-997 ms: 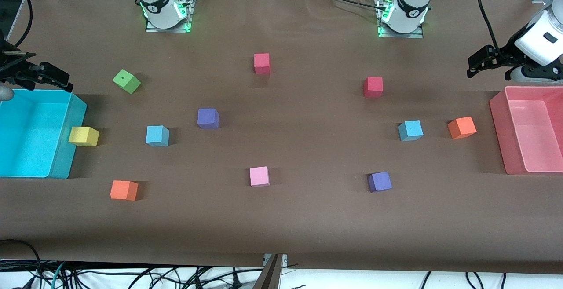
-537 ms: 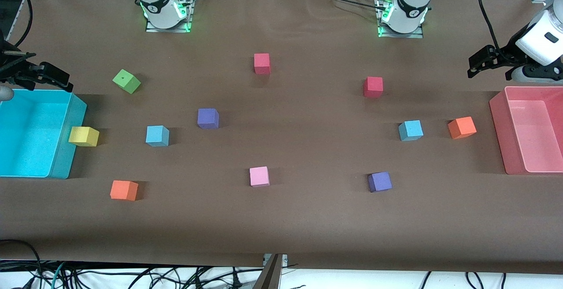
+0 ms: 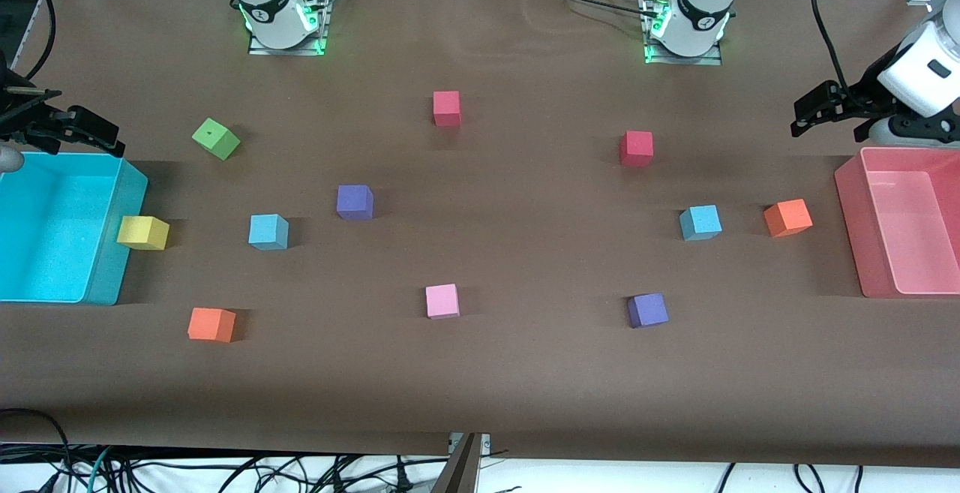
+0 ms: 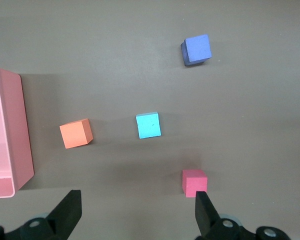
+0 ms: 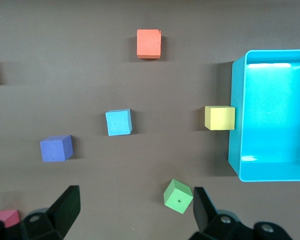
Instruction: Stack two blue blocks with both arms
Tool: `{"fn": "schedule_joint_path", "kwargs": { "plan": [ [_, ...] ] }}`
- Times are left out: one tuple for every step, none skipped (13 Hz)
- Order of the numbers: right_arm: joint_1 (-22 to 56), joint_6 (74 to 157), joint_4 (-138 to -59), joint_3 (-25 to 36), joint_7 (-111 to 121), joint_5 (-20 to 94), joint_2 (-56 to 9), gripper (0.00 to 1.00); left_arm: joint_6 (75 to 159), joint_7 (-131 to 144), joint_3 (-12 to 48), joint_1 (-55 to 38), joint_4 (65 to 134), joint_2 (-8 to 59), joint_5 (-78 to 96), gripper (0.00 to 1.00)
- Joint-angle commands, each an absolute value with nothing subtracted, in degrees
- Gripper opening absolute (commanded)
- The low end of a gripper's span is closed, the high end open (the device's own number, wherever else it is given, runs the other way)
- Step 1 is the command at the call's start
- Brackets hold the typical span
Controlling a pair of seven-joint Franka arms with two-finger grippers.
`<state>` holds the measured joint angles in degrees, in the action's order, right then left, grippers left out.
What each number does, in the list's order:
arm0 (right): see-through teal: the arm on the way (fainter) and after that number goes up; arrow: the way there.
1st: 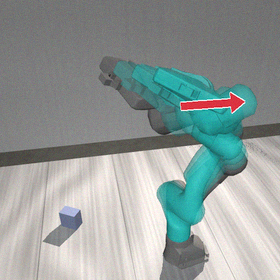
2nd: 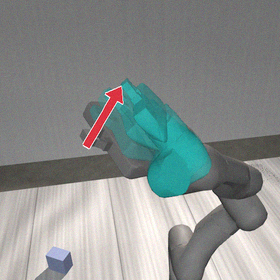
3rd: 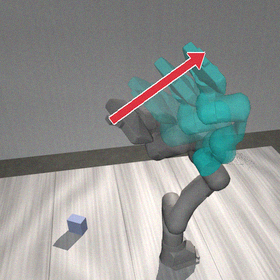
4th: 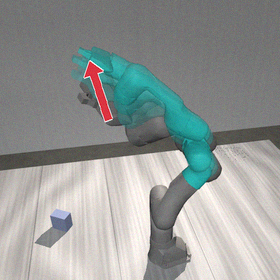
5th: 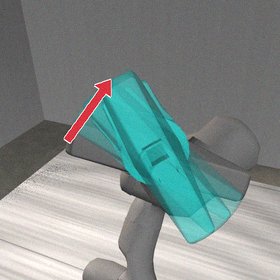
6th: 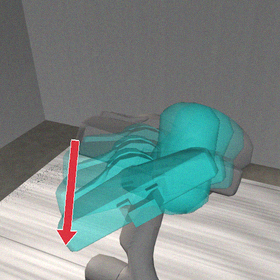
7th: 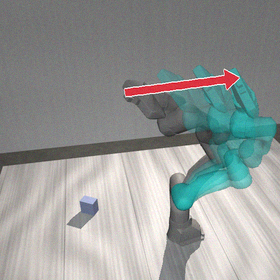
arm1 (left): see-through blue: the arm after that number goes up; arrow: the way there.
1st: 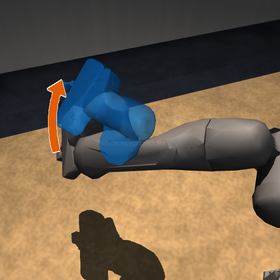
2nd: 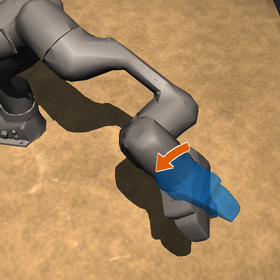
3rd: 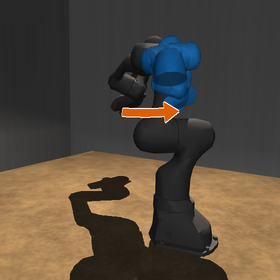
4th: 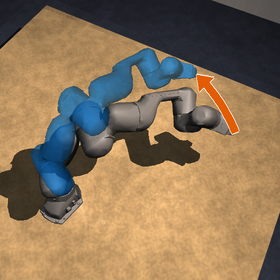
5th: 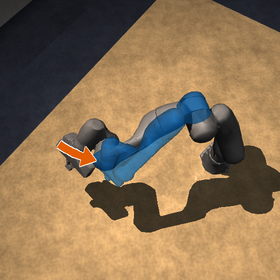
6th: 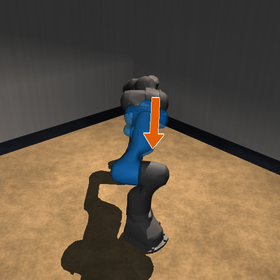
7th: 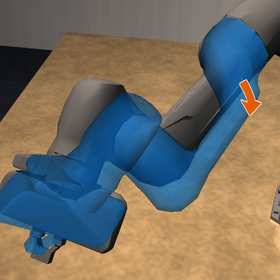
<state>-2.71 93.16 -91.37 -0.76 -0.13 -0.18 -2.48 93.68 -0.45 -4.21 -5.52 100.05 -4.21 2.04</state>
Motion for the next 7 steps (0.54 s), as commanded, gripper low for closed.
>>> {"fn": "schedule_joint_path", "kwargs": {
  "plan": [
    [-2.6,93.4,-91.8,-1.4,-0.7,-0.9,-2.2,1.0,92.3,-0.4,-4.1,-5.2,97.6,-3.1,2.5,1.0],
    [-2.5,93.5,-91.8,-1.4,-0.8,-0.9,-2.3,1.0,92.3,-0.1,-4.1,-5.2,97.5,-3.1,2.5,1.0],
    [-2.5,93.3,-91.9,-1.4,-0.7,-0.9,-2.6,1.0,92.1,-0.3,-4.1,-5.2,97.4,-3.3,2.5,1.0],
    [-2.5,93.5,-91.9,-1.3,-0.7,-0.9,-3.0,1.0,91.1,-0.2,-4.2,-5.2,97.3,-3.3,2.5,1.0],
    [-2.5,94.2,-91.9,-1.4,-0.8,-0.9,-3.7,1.0,89.7,-0.3,-4.3,-5.2,97.2,-3.4,2.5,1.0],
    [-2.3,94.2,-91.9,-1.4,-0.6,-0.9,-4.9,1.0,89.5,-0.4,-4.3,-5.2,97.1,-3.5,2.5,1.0],
    [-1.0,94.1,-91.9,-1.3,-0.2,-1.0,-6.4,1.0,89.5,-0.5,-4.2,-5.3,97.0,-3.3,2.5,1.0]
  ]
}}
